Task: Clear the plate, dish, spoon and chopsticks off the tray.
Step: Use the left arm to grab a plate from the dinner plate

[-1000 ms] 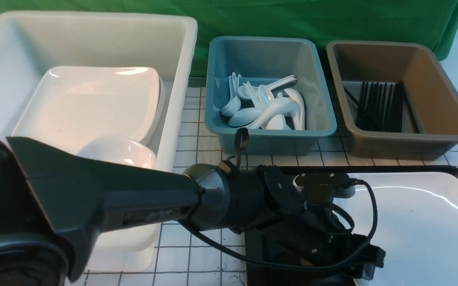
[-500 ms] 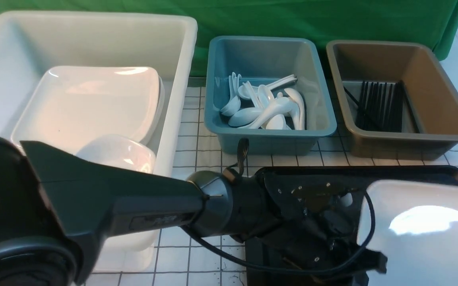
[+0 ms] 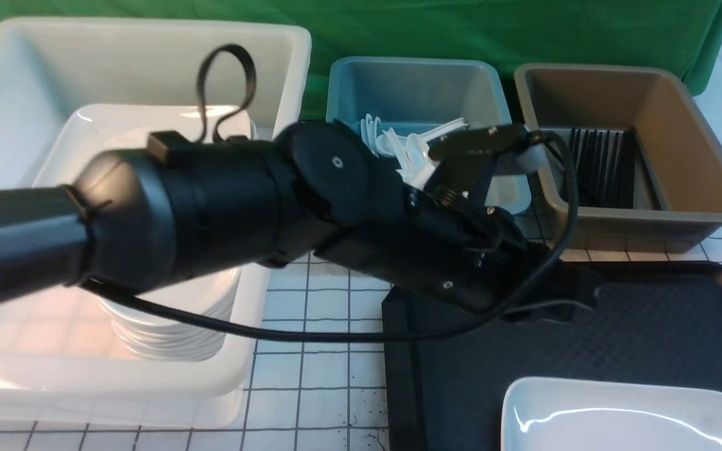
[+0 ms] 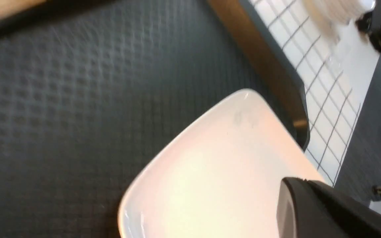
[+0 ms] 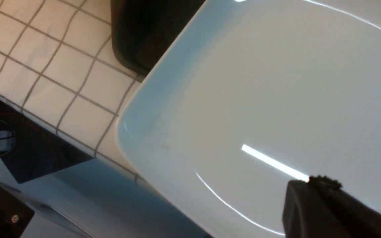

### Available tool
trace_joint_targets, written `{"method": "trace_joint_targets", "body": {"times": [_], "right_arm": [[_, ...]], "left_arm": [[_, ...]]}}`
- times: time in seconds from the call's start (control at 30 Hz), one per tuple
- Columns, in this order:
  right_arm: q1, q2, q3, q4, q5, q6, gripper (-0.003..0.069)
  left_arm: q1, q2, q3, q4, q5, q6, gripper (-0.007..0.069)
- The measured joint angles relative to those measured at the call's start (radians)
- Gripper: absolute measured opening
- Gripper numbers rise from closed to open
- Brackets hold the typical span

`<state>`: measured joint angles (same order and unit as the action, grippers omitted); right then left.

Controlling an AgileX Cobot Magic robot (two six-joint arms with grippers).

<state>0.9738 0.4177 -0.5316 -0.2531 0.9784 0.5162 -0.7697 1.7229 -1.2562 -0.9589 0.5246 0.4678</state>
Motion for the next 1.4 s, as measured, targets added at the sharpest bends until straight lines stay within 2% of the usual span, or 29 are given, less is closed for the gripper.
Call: {"method": "trace_joint_targets", "body": {"times": [0.17,0.4,0.53,0.63,0.7,0.8,0.9,0.93,1.03,1.13,1.23,1.4], "right_arm": [[0.0,0.0,0.001,-0.047,0.02,0.0,0.0062],[0.0,0.0,0.001,-0.058,0.024,0.0,0.0062],[0.0,0.0,0.001,-0.059,0.029,0.0,0.0062],[0.0,0.0,0.001,-0.059,0.041,0.002,0.0062],[0.0,0.0,0.001,-0.059,0.059,0.007,0.0062],[0.0,0.0,0.001,-0.059,0.08,0.023,0.0062],[0.0,0.0,0.001,-0.059,0.104,0.029,0.0062],[0.0,0.0,0.001,-0.059,0.105,0.029,0.0062],[0.0,0.0,0.001,-0.065,0.139,0.047,0.0062],[0.0,-0.001,0.003,-0.137,0.153,0.17,0.0062],[0.0,0.001,0.013,-0.219,0.153,0.265,0.0032],[0.0,0.015,0.014,-0.275,0.153,0.346,0.003]], "left_arm": [[0.014,0.0,0.0,0.038,0.051,-0.024,0.0006],[0.015,0.029,0.0,0.248,0.197,-0.154,0.0006],[0.015,0.094,0.0,0.266,0.208,-0.184,0.003],[0.015,0.141,0.0,0.247,0.193,-0.186,0.0076],[0.015,0.193,0.0,0.213,0.178,-0.186,0.0177],[0.015,0.233,0.0,0.198,0.155,-0.186,0.0269],[0.015,0.276,0.0,0.17,0.127,-0.183,0.0403],[0.015,0.28,0.0,0.166,0.125,-0.181,0.0403],[0.015,0.3,-0.001,0.081,0.12,-0.142,0.0501],[0.015,0.312,-0.002,-0.008,0.119,-0.077,0.0547],[0.015,0.315,-0.002,-0.042,0.12,-0.043,0.0559],[0.015,0.317,-0.002,-0.052,0.12,-0.029,0.0559]]}}
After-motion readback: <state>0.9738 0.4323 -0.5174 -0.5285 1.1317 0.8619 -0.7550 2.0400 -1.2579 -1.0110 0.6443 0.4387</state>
